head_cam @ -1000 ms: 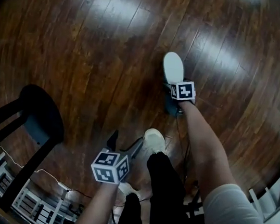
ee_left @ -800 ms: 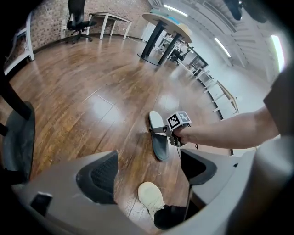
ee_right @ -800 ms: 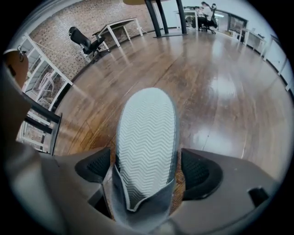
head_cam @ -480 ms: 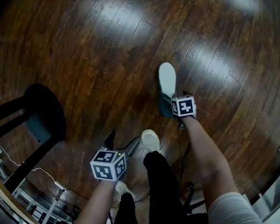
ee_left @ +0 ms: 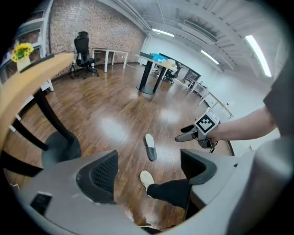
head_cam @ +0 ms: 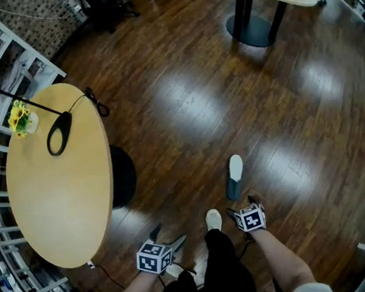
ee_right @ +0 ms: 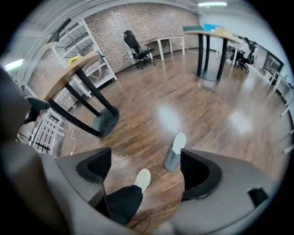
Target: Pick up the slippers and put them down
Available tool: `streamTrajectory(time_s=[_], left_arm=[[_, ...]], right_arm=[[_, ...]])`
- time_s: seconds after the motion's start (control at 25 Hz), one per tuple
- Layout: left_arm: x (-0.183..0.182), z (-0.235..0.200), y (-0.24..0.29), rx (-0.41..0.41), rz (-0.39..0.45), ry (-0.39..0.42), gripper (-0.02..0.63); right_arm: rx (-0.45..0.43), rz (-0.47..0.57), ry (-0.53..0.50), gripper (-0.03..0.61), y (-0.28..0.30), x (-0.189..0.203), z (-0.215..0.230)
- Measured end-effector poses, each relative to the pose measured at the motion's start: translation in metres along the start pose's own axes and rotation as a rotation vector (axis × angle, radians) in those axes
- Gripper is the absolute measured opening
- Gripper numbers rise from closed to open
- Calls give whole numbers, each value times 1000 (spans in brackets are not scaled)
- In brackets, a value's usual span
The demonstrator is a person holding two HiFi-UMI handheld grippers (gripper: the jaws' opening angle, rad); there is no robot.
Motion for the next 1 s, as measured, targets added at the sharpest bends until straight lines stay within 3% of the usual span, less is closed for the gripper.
streamTrajectory(time_s=[0.12, 0.24, 0.4, 0.56, 0.64, 0.72, 1.0], left_arm=[[33, 1, -141, -69, 125, -74, 425], [84, -11, -260, -134, 243, -139, 426], [220, -33, -415, -196, 310, -226, 428], [365, -52, -515, -278, 407, -372, 428], [421, -63, -544, -306, 420, -435, 428], [454, -68, -562, -315, 430, -479, 428], [489, -67, -589, -310, 444, -519, 428]], right_arm=[[-27, 65, -123, 483, -112, -23, -98], [-70, 108, -264, 483, -184, -41, -209], [-163, 123, -399, 483, -254, 6, -392], [-234, 134, -487, 483, -284, 72, -523], [-255, 134, -498, 483, -287, 100, -570], [-265, 129, -522, 483, -289, 114, -601], [-285, 125, -602, 483, -311, 133, -644]])
Point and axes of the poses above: the fingertips, and each gripper's own axes: y forward along the fingers, z to its right, x out of its underside, the point moved 10 cm from there along -y, backward along the fingers, and after that the axes turned 2 degrees about y, right-handed, at the moved point
